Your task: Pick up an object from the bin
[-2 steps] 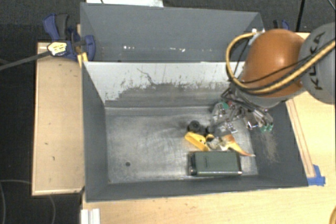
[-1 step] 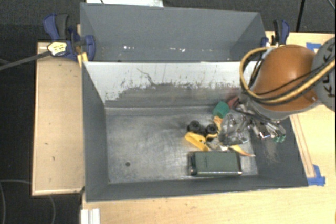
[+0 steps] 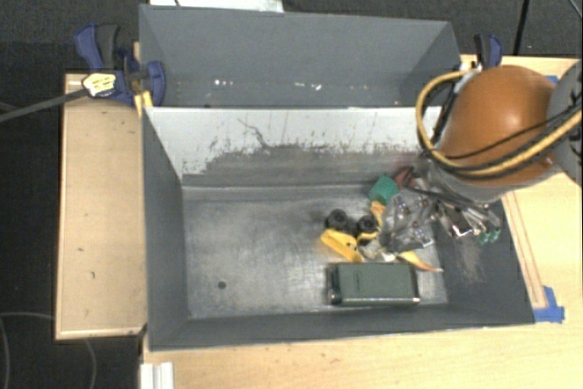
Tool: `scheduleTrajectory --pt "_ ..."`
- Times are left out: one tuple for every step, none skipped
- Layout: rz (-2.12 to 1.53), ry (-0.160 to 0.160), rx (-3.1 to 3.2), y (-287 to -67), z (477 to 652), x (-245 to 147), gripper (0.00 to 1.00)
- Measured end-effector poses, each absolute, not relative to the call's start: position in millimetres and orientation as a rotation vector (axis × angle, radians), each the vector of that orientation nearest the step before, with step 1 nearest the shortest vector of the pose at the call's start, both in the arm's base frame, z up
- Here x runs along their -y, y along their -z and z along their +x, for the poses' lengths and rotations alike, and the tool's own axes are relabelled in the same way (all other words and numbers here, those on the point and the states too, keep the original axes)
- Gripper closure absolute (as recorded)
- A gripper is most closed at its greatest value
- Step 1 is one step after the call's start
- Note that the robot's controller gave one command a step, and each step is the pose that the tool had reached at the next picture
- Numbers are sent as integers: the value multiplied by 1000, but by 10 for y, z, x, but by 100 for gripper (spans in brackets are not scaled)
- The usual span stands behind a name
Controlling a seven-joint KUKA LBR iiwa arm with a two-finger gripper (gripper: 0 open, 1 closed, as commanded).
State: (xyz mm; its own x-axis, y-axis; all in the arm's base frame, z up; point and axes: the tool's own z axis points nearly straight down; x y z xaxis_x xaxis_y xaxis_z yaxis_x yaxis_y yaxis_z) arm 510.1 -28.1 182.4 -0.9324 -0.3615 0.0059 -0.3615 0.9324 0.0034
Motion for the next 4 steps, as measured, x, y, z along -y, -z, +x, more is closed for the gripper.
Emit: scheduleTrajectory --pt "411 0 3121 -992 5165 696 0" --pt "418 -1 3121 -1005 5169 686 0" --pt "31 -2 3156 -753 5334 577 100" --pt "33 -2 3156 -752 5334 576 100"
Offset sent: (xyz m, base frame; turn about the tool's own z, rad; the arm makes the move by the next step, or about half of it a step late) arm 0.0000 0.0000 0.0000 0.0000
